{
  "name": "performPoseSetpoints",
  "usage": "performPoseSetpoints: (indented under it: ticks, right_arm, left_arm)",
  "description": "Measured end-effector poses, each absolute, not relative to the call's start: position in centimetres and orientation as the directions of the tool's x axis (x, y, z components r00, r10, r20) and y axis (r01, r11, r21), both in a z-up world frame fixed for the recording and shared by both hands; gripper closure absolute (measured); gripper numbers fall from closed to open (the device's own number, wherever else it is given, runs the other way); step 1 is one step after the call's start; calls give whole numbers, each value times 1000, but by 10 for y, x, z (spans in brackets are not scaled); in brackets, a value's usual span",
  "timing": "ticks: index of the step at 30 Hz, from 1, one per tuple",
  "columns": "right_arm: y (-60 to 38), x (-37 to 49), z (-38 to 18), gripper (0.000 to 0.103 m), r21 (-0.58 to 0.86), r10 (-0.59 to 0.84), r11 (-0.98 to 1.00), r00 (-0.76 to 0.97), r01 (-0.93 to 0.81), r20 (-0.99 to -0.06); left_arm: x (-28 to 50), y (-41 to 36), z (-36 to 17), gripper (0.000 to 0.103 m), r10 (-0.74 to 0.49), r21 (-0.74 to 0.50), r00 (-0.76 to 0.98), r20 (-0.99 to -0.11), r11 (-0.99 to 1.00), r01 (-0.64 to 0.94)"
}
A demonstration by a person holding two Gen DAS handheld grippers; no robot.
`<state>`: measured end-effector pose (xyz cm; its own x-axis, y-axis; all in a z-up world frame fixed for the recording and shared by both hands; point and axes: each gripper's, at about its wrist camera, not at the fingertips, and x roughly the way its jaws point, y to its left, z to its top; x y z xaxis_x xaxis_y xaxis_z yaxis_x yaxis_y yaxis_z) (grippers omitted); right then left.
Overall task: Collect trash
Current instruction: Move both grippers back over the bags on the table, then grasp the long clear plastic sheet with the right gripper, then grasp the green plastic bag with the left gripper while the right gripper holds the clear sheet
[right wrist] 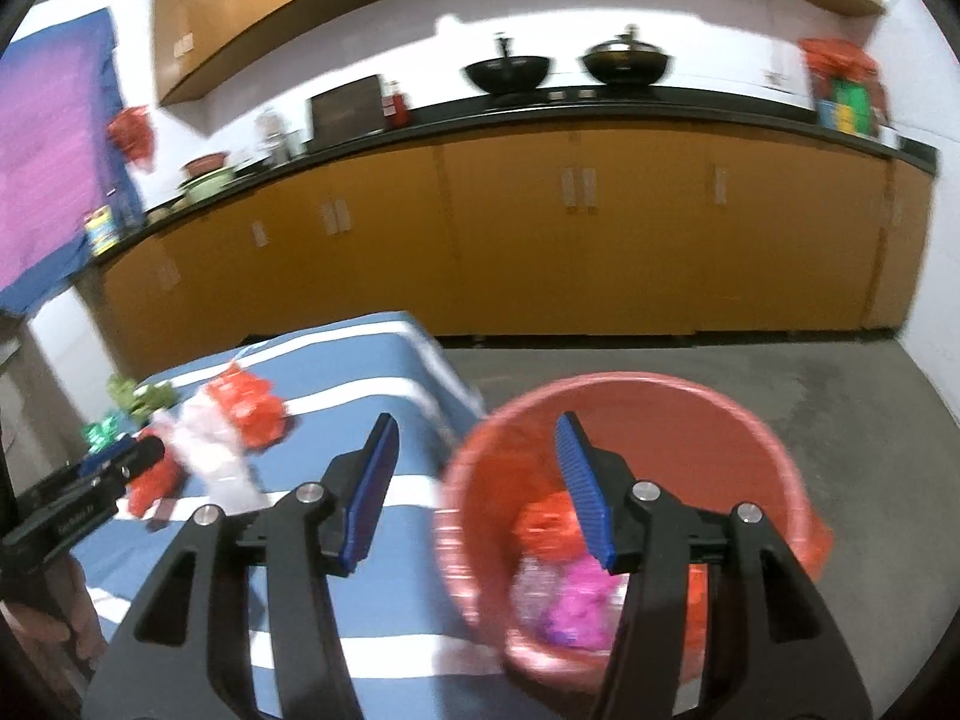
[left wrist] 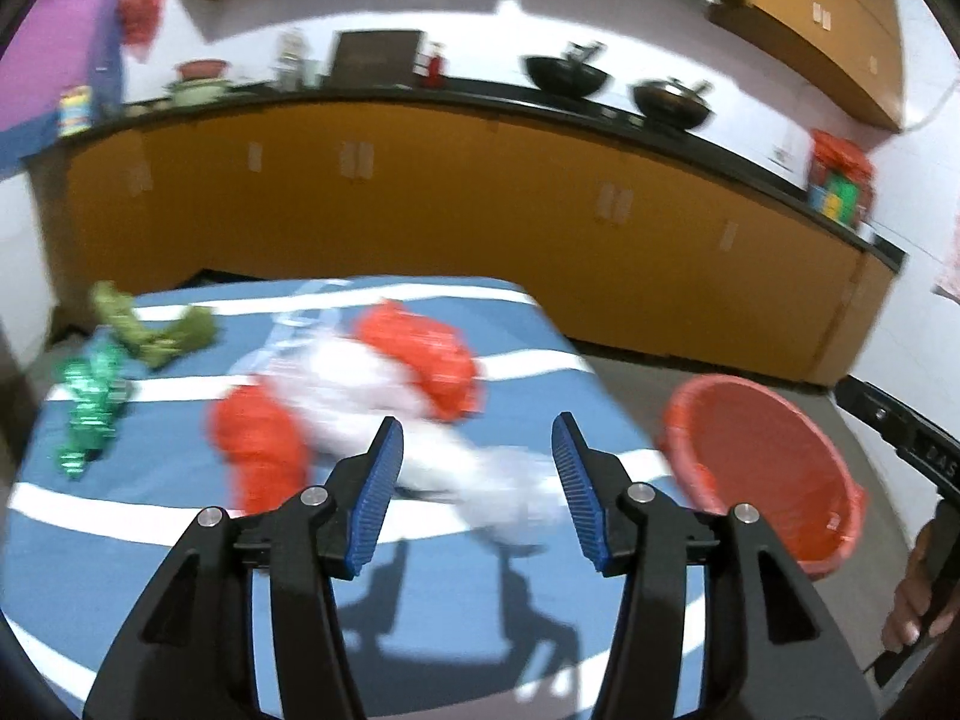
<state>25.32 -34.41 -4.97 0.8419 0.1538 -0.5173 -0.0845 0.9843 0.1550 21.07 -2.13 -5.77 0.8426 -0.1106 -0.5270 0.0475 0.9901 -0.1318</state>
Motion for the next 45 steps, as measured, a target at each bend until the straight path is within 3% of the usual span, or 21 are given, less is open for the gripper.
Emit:
performPoseSetpoints:
  ticks: [8, 17, 26, 33, 35, 39, 42, 45]
  right_arm:
    - [-250, 267, -51, 49, 153, 301, 953, 786, -260, -539]
    - [-164, 288, -70, 36, 130, 397, 905, 696, -404, -599]
    - [-122, 318, -107, 31, 49, 348, 895, 624, -444, -699]
    - [-111, 332, -125, 31, 35, 327, 889, 579, -457, -747]
    - [-108, 333, -127, 36, 34, 327, 885, 570, -463, -753]
    - [-106, 334, -135, 60, 14, 312, 882, 562, -471, -766]
    - [-110, 333, -136, 68, 15, 313, 885, 570, -465, -760]
    - [-114, 332, -134, 70, 24, 319, 888, 579, -459, -750]
  left_arm:
    - [191, 77, -62, 40, 113, -73, 853, -509, 982, -174]
    - [189, 156, -72, 24, 277, -42, 814, -511, 938, -345]
    - [210, 190, -86, 9, 299, -35, 779, -551, 924, -380]
    - [231, 202, -99, 9, 278, -39, 740, -612, 924, -380]
    - [236, 205, -103, 9, 277, -41, 729, -626, 922, -386]
    - [243, 211, -111, 9, 280, -42, 706, -650, 915, -402]
    - [246, 216, -116, 9, 281, -46, 689, -668, 909, -415]
    - [252, 221, -120, 9, 270, -57, 668, -693, 904, -424]
